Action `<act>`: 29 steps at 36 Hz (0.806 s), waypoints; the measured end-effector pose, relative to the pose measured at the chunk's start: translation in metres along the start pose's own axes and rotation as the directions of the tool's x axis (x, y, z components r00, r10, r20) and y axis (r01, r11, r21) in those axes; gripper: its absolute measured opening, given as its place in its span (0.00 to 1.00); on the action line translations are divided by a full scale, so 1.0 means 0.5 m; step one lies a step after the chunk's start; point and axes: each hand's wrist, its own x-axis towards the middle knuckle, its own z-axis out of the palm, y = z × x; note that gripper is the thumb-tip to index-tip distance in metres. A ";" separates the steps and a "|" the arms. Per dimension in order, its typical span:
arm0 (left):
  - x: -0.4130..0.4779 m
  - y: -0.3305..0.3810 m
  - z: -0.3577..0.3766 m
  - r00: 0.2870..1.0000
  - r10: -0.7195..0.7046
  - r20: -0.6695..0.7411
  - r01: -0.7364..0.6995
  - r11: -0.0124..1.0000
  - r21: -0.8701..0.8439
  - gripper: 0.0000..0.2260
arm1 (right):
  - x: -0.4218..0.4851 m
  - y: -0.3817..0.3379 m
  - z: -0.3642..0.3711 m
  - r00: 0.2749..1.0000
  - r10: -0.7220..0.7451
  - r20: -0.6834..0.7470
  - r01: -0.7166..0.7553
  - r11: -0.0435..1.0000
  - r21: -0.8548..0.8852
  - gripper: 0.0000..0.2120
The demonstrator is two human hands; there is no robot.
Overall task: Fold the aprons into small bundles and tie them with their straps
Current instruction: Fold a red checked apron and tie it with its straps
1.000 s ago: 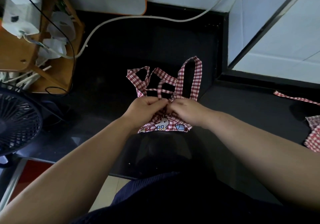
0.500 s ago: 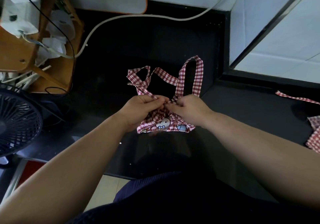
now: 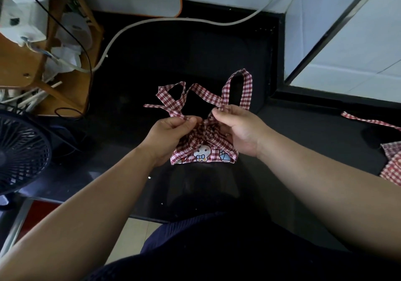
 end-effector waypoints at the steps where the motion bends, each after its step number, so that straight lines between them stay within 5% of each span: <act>1: -0.003 -0.003 -0.002 0.998 0.007 -0.061 -0.009 0.999 -0.032 0.12 | 0.000 0.009 -0.001 0.998 -0.045 -0.043 0.044 0.999 -0.010 0.09; 4: -0.017 -0.017 0.001 0.977 0.035 -0.212 -0.055 0.995 -0.087 0.08 | 0.001 0.040 -0.011 0.957 -0.208 -0.202 0.145 0.946 -0.289 0.23; 6: -0.025 -0.024 0.007 0.962 0.059 -0.268 -0.076 0.996 -0.052 0.07 | -0.003 0.047 -0.013 0.914 -0.302 -0.271 0.155 0.877 -0.455 0.24; 10: -0.033 -0.038 0.024 0.894 0.139 -0.426 -0.106 0.989 0.100 0.05 | -0.004 0.057 -0.022 0.858 -0.352 -0.374 0.131 0.854 -0.503 0.21; 20: -0.038 -0.066 0.014 0.778 0.165 -0.607 0.052 0.945 0.324 0.09 | -0.013 0.066 -0.042 0.810 -0.521 -0.270 0.090 0.564 -0.821 0.16; 23: -0.032 -0.072 0.004 0.805 0.219 -0.551 0.097 0.869 0.486 0.09 | -0.018 0.067 -0.053 0.852 -0.409 -0.328 -0.018 0.602 -0.798 0.20; 29: -0.034 -0.085 0.004 0.793 0.208 -0.573 0.158 0.838 0.522 0.11 | -0.014 0.067 -0.059 0.882 -0.123 -0.455 -0.102 0.892 -0.441 0.13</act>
